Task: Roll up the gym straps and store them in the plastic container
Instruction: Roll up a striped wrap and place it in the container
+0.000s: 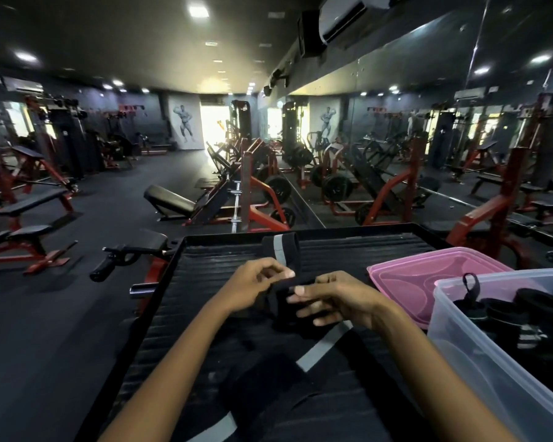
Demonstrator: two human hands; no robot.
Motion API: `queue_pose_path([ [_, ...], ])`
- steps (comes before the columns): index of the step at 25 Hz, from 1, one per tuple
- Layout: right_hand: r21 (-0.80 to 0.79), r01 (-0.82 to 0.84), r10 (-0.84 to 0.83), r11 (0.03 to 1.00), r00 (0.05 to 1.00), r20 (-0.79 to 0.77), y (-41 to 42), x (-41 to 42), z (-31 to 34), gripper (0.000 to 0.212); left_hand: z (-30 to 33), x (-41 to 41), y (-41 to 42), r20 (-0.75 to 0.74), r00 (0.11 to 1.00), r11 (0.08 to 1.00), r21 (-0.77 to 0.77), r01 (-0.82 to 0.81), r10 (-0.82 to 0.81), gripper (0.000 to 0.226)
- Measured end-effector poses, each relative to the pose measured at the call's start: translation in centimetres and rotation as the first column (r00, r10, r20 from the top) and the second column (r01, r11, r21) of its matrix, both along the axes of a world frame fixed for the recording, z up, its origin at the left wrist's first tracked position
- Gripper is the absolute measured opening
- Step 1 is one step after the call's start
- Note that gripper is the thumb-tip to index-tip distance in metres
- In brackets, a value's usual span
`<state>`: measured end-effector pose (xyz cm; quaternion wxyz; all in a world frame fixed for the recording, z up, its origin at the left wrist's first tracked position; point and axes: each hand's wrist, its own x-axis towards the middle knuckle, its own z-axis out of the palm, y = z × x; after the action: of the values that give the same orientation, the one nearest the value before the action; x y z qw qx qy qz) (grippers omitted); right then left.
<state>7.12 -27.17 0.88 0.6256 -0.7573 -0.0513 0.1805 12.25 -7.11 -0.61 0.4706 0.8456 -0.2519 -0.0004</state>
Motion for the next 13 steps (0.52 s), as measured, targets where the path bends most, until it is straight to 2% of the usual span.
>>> queue_pose_path([
  [2,-0.027,0.011,-0.009,1.0,0.998,0.068,0.4,-0.1,-0.1,0.028,0.4,-2.3,0.6,-0.013,0.996,0.995,-0.044,0.089,-0.09,0.023],
  [4,-0.019,0.086,-0.082,0.996,0.984,0.156,1.0,0.0,-0.4,0.041,0.4,-3.7,1.1,-0.035,0.995,0.986,-0.136,0.093,-0.098,0.033],
  [6,0.065,0.181,-0.19,0.981,0.96,0.206,1.3,0.1,-0.6,0.044,-0.3,-4.2,1.7,0.102,0.993,0.993,-0.097,0.073,-0.063,0.05],
  [8,0.213,0.226,-0.26,0.951,0.954,0.148,1.6,0.0,-0.7,0.033,-1.3,-4.1,1.9,0.268,0.963,1.0,0.007,0.025,-0.026,0.061],
  [10,0.297,0.237,-0.272,0.925,0.959,0.08,1.9,0.0,-1.0,0.02,-2.2,-3.9,1.7,0.386,0.922,0.998,0.063,-0.029,0.003,0.054],
  [11,0.278,0.245,-0.278,0.929,0.957,0.085,2.1,0.0,-1.2,0.023,-2.5,-3.8,1.7,0.425,0.905,0.998,0.051,-0.042,0.017,0.047],
  [13,0.159,0.254,-0.283,0.954,0.938,0.202,2.2,0.2,-1.6,0.035,-2.5,-3.7,2.0,0.422,0.904,0.998,-0.025,-0.057,0.063,0.034],
])
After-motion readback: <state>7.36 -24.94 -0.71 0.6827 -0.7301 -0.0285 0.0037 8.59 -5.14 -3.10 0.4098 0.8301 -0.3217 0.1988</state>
